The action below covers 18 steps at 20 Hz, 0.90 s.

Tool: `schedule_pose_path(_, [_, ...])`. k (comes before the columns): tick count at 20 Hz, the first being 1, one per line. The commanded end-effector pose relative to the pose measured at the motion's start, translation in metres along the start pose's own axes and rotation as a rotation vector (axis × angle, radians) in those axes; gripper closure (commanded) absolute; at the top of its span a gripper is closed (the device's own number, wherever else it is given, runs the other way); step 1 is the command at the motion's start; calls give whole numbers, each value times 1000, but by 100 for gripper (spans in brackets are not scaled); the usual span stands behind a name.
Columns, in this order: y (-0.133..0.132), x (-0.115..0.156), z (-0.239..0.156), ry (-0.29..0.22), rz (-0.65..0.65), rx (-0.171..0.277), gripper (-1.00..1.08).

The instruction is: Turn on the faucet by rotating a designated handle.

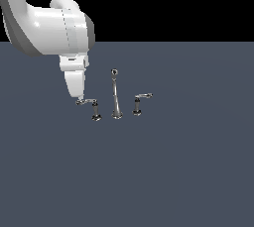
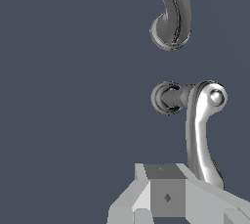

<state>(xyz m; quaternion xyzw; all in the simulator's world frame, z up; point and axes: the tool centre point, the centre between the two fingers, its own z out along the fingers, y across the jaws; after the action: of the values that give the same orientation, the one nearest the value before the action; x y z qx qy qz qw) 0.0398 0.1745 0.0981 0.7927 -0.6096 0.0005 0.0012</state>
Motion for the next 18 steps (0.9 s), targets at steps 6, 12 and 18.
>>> schedule_pose_path(6, [-13,6,13,-1,48,1,108])
schedule_pose_path(12, [-13,6,13,-1,49,1,108])
schedule_pose_path(18, [3,-2,13,-1,49,1,108])
